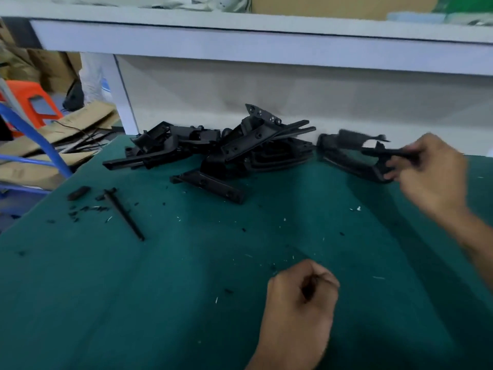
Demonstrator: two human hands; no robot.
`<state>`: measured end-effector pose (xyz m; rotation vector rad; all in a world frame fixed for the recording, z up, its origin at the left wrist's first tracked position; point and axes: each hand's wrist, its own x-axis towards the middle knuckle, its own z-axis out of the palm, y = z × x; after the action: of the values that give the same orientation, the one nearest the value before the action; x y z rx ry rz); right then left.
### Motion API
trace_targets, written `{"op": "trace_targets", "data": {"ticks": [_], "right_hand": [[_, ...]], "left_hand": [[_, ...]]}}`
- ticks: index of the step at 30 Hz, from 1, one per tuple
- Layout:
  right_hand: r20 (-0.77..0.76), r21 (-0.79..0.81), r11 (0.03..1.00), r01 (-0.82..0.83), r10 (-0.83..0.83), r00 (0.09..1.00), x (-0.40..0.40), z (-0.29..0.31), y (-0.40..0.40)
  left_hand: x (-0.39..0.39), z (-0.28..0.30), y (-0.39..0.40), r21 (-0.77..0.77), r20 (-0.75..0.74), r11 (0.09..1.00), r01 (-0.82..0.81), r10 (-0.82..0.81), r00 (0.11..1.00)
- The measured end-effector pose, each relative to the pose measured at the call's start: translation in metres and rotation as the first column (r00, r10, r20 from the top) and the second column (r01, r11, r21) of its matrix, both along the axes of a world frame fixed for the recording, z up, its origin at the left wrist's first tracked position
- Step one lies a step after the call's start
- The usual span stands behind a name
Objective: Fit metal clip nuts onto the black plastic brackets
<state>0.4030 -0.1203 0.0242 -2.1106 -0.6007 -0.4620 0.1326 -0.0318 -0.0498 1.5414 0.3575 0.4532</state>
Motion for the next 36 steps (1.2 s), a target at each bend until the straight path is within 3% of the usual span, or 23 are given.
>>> {"op": "trace_targets", "data": {"ticks": [2,4,6,8,9,11,13,15,17,20,24,28,30,33,36], "right_hand": [[0.324,-0.125,0.989,0.081,-0.036,0.945,-0.059,-0.012,-0.024],[0.514,-0.192,0.979,0.065,0.043,0.857,-0.122,-0.027,-0.040],[0.613,-0.263,0.961,-0.080,0.231,0.755,-0.178,-0.043,-0.048],[0.619,-0.352,0.908,-0.227,0.408,0.671,-0.218,-0.052,-0.049],[0.590,-0.387,0.881,-0.272,0.463,0.661,-0.231,-0.054,-0.048],[0.417,-0.445,0.820,-0.360,0.546,0.727,-0.249,-0.057,-0.045],[0.043,-0.389,0.724,-0.570,0.632,0.773,-0.259,-0.059,-0.050],[-0.270,-0.040,0.701,-0.712,0.679,0.683,-0.259,-0.061,-0.065],[-0.399,0.222,0.708,-0.671,0.694,0.600,-0.247,-0.057,-0.085],[-0.568,0.125,0.648,-0.752,0.668,0.481,-0.227,-0.045,-0.111],[-0.659,-0.007,0.489,-0.872,0.654,0.372,-0.237,-0.041,-0.107],[-0.642,-0.199,0.417,-0.887,0.629,0.439,-0.255,-0.048,-0.093],[-0.649,-0.202,0.425,-0.882,0.617,0.446,-0.254,-0.050,-0.094],[-0.685,0.001,0.462,-0.887,0.646,0.336,-0.246,-0.053,-0.097],[-0.609,0.454,0.494,-0.741,0.780,0.146,-0.230,-0.061,-0.098]], "left_hand": [[-0.002,0.003,-0.002,-0.035,0.048,0.999,0.013,-0.011,0.999],[-0.004,0.004,-0.004,-0.103,0.090,0.994,0.020,-0.010,0.996],[-0.005,0.007,-0.004,-0.205,0.127,0.977,0.050,-0.024,0.992],[-0.009,0.014,-0.004,-0.329,0.151,0.942,0.065,-0.015,0.988],[-0.010,0.018,-0.004,-0.421,0.156,0.905,0.064,0.003,0.988],[-0.008,0.020,-0.002,-0.580,0.169,0.809,0.094,0.007,0.986],[-0.008,0.019,0.004,-0.672,0.196,0.730,0.125,0.012,0.981],[-0.011,0.018,0.010,-0.700,0.223,0.695,0.168,-0.011,0.975],[-0.014,0.019,0.015,-0.683,0.242,0.693,0.230,-0.082,0.967],[-0.015,0.018,0.019,-0.692,0.239,0.668,0.276,-0.149,0.960],[-0.011,0.012,0.018,-0.659,0.169,0.709,0.250,-0.184,0.968],[-0.009,0.009,0.016,-0.631,0.155,0.721,0.286,-0.244,0.957],[-0.009,0.007,0.016,-0.629,0.157,0.721,0.291,-0.249,0.956],[-0.008,0.005,0.017,-0.632,0.159,0.718,0.292,-0.249,0.955],[-0.007,0.003,0.018,-0.623,0.169,0.719,0.307,-0.260,0.951]]}}
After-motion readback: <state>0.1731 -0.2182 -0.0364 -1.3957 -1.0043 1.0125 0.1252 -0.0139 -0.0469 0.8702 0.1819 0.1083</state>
